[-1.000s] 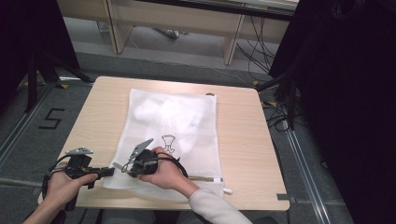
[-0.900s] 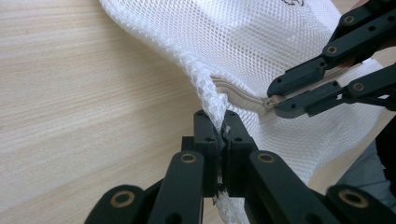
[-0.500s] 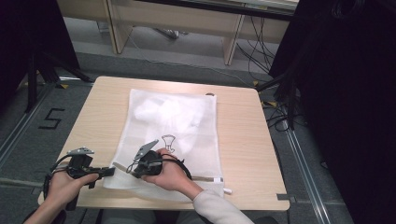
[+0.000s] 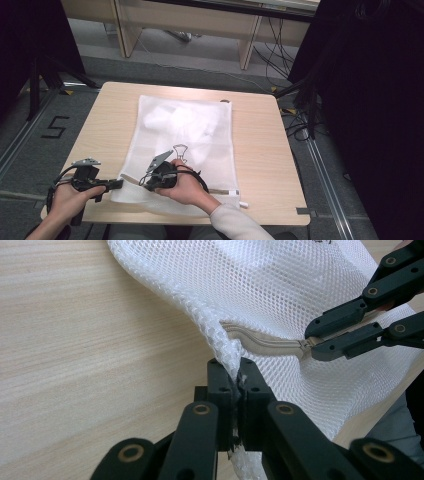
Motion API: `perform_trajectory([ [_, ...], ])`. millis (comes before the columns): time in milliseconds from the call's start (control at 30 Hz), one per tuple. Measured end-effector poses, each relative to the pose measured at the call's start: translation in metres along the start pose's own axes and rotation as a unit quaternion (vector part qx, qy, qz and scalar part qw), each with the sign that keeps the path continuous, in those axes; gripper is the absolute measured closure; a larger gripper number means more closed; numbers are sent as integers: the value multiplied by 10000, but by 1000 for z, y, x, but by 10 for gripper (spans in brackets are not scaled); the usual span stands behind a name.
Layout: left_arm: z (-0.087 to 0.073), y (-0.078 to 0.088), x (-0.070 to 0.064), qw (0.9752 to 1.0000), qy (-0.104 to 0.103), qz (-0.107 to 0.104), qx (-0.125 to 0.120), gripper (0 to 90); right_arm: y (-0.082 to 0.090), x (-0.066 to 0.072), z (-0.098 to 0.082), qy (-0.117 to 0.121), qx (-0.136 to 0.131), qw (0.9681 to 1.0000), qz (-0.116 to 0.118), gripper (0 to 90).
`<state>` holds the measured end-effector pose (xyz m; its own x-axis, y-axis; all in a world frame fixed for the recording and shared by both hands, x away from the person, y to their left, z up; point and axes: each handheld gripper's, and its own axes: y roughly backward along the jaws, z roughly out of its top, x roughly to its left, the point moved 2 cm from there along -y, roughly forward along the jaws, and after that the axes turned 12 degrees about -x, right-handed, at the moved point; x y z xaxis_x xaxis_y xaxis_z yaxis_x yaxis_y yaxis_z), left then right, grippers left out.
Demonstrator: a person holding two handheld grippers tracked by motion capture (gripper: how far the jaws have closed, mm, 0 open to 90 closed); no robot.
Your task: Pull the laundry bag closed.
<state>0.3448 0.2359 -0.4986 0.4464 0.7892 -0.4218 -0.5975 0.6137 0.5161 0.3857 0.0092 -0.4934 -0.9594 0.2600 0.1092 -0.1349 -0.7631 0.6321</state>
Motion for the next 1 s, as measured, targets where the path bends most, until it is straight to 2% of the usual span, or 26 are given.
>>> perform_trajectory([
  [133, 0, 0, 0, 10000, 6, 15, 2, 861, 1, 0, -1, -35, 74, 10000, -25, 825],
  [167, 0, 0, 0, 10000, 13, 7, -1, 861, 1, -1, -1, 69, 17, 10000, 38, 825],
  [267, -1, -1, -1, 9999, 22, 47, -99, 861, 3, 0, -2, -45, 14, 10000, 4, 825],
  [367, 0, 0, 0, 10000, 10, -7, -6, 861, 4, 0, -1, -46, 33, 10000, 7, 825],
  [433, 0, -1, -1, 10000, 6, 47, -81, 861, 4, 0, -1, -53, 27, 10000, 22, 825],
  [500, 0, 0, 0, 10000, 4, 18, -34, 861, 5, 0, -2, -83, 43, 10000, 11, 825],
  [600, 0, -1, -1, 10000, 17, 41, -73, 861, 6, -2, -2, 8, 48, 10000, 5, 825],
  [733, 0, 0, 1, 10000, -13, 25, -11, 861, 7, -2, -3, -51, 68, 10000, 2, 825],
  [967, 0, 0, 1, 10000, -5, 26, -26, 861, 11, -4, -5, -34, 70, 10000, 22, 825],
  [1000, 0, -1, 0, 9999, -33, 79, -72, 860, 12, -4, -5, -43, 82, 10000, -21, 825],
])
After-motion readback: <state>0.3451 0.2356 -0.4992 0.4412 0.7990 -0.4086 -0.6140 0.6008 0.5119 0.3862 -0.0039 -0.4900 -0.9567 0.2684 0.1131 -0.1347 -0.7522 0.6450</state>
